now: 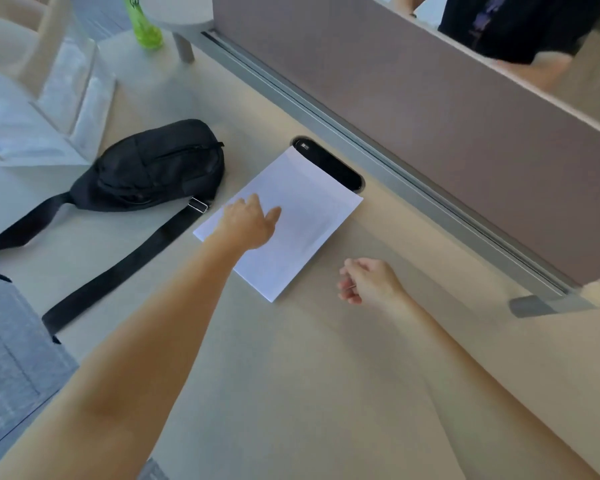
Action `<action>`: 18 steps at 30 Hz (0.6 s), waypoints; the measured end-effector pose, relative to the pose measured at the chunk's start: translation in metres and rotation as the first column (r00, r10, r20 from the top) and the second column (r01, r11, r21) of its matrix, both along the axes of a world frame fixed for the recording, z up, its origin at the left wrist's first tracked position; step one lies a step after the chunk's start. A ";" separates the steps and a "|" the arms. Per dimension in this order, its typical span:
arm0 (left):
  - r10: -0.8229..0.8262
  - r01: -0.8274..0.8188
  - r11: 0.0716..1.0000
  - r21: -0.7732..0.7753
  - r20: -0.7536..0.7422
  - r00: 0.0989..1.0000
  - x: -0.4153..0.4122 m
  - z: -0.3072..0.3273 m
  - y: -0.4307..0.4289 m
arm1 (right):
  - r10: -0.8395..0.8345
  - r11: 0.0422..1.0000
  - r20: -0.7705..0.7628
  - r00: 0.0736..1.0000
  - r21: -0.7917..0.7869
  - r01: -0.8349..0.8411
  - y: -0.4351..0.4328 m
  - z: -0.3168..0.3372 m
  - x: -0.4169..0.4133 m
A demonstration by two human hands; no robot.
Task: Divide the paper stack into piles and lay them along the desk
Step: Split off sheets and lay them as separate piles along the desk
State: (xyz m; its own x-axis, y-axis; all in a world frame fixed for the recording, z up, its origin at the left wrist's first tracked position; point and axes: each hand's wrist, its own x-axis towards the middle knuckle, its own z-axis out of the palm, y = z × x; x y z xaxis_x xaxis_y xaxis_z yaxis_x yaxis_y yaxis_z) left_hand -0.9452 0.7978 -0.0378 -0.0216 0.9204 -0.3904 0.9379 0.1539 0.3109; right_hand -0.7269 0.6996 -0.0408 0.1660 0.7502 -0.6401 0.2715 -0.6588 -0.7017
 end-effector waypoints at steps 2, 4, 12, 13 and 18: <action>-0.031 0.032 0.999 -0.018 0.040 0.999 0.014 0.019 -0.027 | -0.024 0.999 -0.040 0.999 0.040 0.026 -0.025 0.017 0.016; -0.104 0.106 0.994 -0.033 0.054 0.993 0.032 0.041 -0.058 | -0.051 0.995 -0.061 0.997 0.085 0.056 -0.059 0.036 0.036; -0.262 0.253 0.963 0.093 0.109 0.959 0.136 0.142 -0.219 | -0.209 0.927 -0.139 0.968 0.287 0.241 -0.248 0.143 0.140; -0.293 0.281 0.954 0.104 0.141 0.946 0.156 0.152 -0.243 | -0.242 0.912 -0.144 0.960 0.304 0.275 -0.276 0.155 0.156; -0.453 0.430 0.891 0.143 0.320 0.832 0.251 0.183 -0.355 | -0.400 0.821 -0.126 0.908 0.391 0.416 -0.412 0.212 0.230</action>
State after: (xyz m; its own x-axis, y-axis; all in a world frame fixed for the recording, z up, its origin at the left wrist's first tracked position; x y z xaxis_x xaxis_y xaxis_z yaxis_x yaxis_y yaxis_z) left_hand -0.6941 0.4433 0.1449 0.5144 0.8230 -0.2411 0.7379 -0.2815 0.6134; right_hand -0.4972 0.2880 0.1715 0.4969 0.8102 -0.3109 0.0099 -0.3635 -0.9315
